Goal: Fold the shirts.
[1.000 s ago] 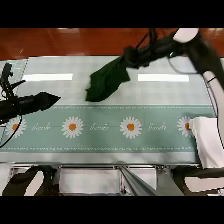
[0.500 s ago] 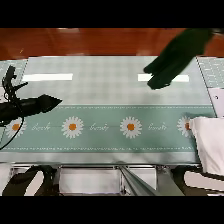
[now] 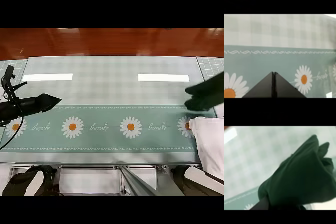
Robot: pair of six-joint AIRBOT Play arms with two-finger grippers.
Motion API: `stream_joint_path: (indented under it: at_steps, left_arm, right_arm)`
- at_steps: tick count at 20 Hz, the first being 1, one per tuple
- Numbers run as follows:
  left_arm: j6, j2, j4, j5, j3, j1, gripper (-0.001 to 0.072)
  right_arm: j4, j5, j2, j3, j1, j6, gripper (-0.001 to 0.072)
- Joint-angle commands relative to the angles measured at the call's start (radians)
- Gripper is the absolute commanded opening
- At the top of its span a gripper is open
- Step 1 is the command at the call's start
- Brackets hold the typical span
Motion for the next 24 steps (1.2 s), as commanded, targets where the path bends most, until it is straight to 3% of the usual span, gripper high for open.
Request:
stream_joint_path:
  at_steps: [1, 8, 9, 11, 12, 15, 16, 17, 19, 21, 23, 24]
  left_arm:
    - [0.0, 0.0, 0.0, 0.052, 0.0, 0.0, 0.0019]
    - [0.012, 0.0, 0.0, 0.058, 0.0, 0.0, 0.0019]
    - [0.013, 0.0, 0.0, 0.058, 0.0, 0.0, 0.0019]
    - [0.026, 0.0, 0.0, 0.058, 0.0, 0.0, 0.0019]
    - [0.026, 0.0, 0.0, 0.058, 0.0, 0.0, 0.0019]
    - [0.037, -0.001, 0.0, 0.12, 0.001, 0.0, 0.0019]
    - [0.037, -0.002, 0.0, 0.166, 0.012, 0.002, 0.0019]
    - [0.037, -0.008, -0.001, 0.181, 0.047, 0.007, 0.0019]
    - [0.033, -0.04, -0.003, 0.18, 0.165, 0.005, 0.0018]
    - [0.032, -0.112, -0.004, 0.177, 0.333, -0.025, 0.0018]
    - [0.033, -0.224, 0.0, 0.158, 0.499, -0.094, 0.0018]
    - [0.032, -0.291, 0.011, 0.114, 0.563, -0.145, 0.0018]
  right_arm:
    - [-0.185, 0.074, 0.111, -0.209, -0.154, -0.001, 0.0022]
    - [-0.664, 0.074, 0.315, -0.547, -0.347, 0.048, 0.0025]
    - [-0.719, 0.074, 0.326, -0.581, -0.347, 0.06, 0.0074]
    - [-0.753, 0.075, 0.331, -0.629, -0.347, 0.069, 0.0408]
    - [-0.752, 0.072, 0.331, -0.646, -0.347, 0.07, 0.0415]
    - [-0.71, 0.039, 0.321, -0.651, -0.346, 0.072, 0.0395]
    - [-0.629, 0.016, 0.313, -0.643, -0.346, 0.074, 0.0263]
    - [-0.494, -0.013, 0.299, -0.624, -0.343, 0.065, 0.0027]
    - [-0.146, -0.138, 0.266, -0.575, -0.278, 0.051, 0.0024]
    - [0.085, -0.333, 0.238, -0.536, -0.073, 0.04, 0.0024]
    - [0.126, -0.541, 0.211, -0.533, 0.271, -0.06, 0.0024]
    - [0.046, -0.609, 0.182, -0.534, 0.48, -0.071, 0.0024]
